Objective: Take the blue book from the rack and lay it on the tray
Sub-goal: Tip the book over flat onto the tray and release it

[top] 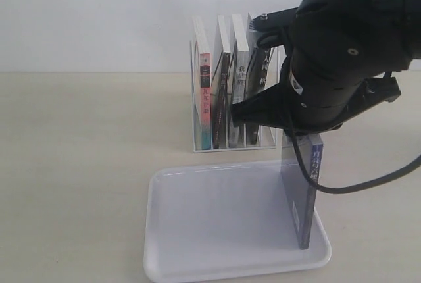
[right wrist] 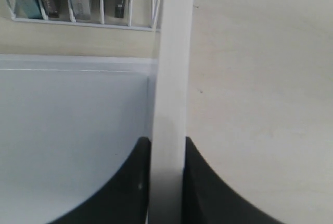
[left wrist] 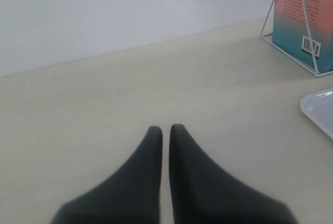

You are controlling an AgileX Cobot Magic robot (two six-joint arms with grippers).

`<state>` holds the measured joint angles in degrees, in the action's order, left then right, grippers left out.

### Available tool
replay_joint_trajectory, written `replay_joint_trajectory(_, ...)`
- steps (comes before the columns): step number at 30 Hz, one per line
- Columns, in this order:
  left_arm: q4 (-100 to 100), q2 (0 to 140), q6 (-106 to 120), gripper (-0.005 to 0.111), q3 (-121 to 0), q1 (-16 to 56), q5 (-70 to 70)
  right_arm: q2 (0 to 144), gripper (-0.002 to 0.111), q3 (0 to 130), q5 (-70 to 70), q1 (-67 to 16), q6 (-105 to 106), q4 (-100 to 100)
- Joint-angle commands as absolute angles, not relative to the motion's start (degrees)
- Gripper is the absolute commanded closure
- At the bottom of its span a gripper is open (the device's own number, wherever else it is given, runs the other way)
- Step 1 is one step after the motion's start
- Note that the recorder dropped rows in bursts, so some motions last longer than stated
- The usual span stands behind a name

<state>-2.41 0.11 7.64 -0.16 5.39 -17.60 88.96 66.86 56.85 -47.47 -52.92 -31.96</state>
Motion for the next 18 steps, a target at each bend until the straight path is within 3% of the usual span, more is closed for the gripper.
replay_joint_trajectory(1, -1.9, 0.0, 7.1, 0.102, 0.0, 5.9, -16.8, 88.8, 0.109, 66.7, 56.3, -47.9, -52.0, -30.5)
replay_joint_trajectory(4, -1.9, 0.0, 7.1, 0.102, 0.0, 5.9, -16.8, 88.8, 0.108, 66.7, 55.9, -47.9, -51.7, -29.5)
replay_joint_trajectory(6, -1.9, 0.0, 7.1, 0.102, 0.0, 5.9, -16.8, 88.8, 0.102, 66.7, 54.9, -47.9, -51.7, -28.9)
replay_joint_trajectory(12, -1.9, 0.0, 7.1, 0.102, 0.0, 5.9, -16.8, 88.8, 0.057, 66.7, 48.7, -47.9, -51.9, -25.7)
replay_joint_trajectory(18, -1.9, 0.0, 7.1, 0.102, 0.0, 5.9, -16.8, 88.8, 0.055, 66.7, 44.1, -47.9, -51.9, -23.8)
